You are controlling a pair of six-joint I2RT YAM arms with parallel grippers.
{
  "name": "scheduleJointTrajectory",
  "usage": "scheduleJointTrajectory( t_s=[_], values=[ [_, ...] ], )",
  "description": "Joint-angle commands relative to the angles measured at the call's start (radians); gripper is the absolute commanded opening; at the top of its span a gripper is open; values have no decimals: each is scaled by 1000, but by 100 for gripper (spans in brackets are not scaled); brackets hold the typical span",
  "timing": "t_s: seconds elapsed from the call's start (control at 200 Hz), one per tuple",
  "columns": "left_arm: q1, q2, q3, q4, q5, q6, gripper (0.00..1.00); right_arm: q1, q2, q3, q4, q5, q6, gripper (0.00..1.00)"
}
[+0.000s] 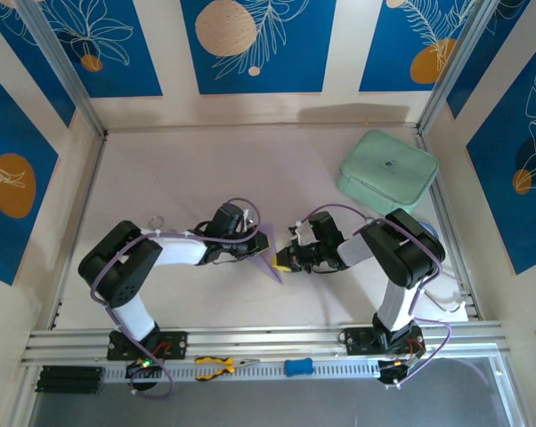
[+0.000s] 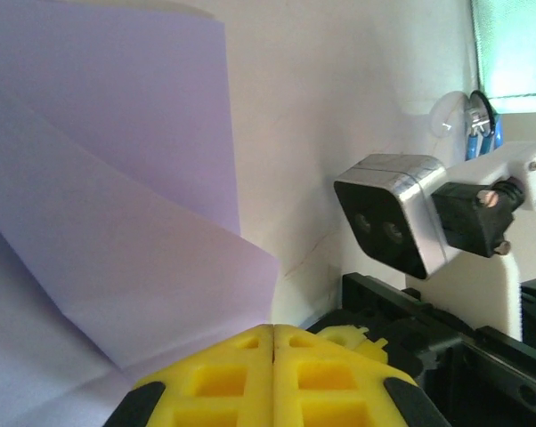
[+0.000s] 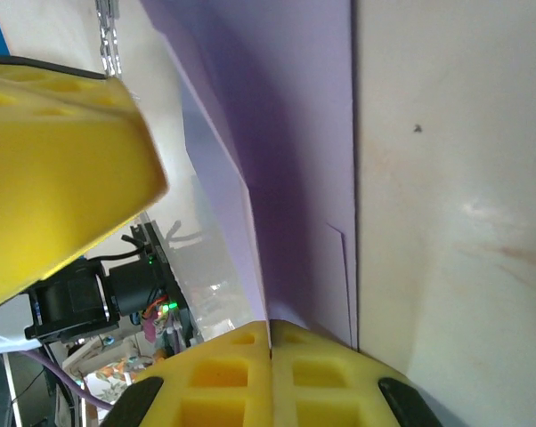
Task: Fold a paper plane with a square sheet of paper (pick it up from the middle)
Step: Fourth fold the wing at the center of the table.
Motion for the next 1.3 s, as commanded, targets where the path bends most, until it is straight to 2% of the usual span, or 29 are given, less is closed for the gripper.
scheduleJointTrajectory(
  t_s=[0.0, 0.525, 0.72, 1.04, 1.29],
  values=[
    [-10, 34, 26, 9, 24, 4, 7, -4, 25, 15, -6, -32, -12, 6],
    [-11, 100, 45, -14, 10, 5, 5, -10, 33, 18, -28, -36, -15, 6],
    [-10, 127, 55, -66, 7, 3, 4, 3, 6, 43, -105, -11, -40, 12],
    [-10, 147, 61, -85, 15, 1, 3, 24, -155, 69, -322, 132, -89, 31],
    [-10, 148, 64, -84, 18, 2, 3, 63, -264, 98, -503, 265, -144, 34]
  ],
)
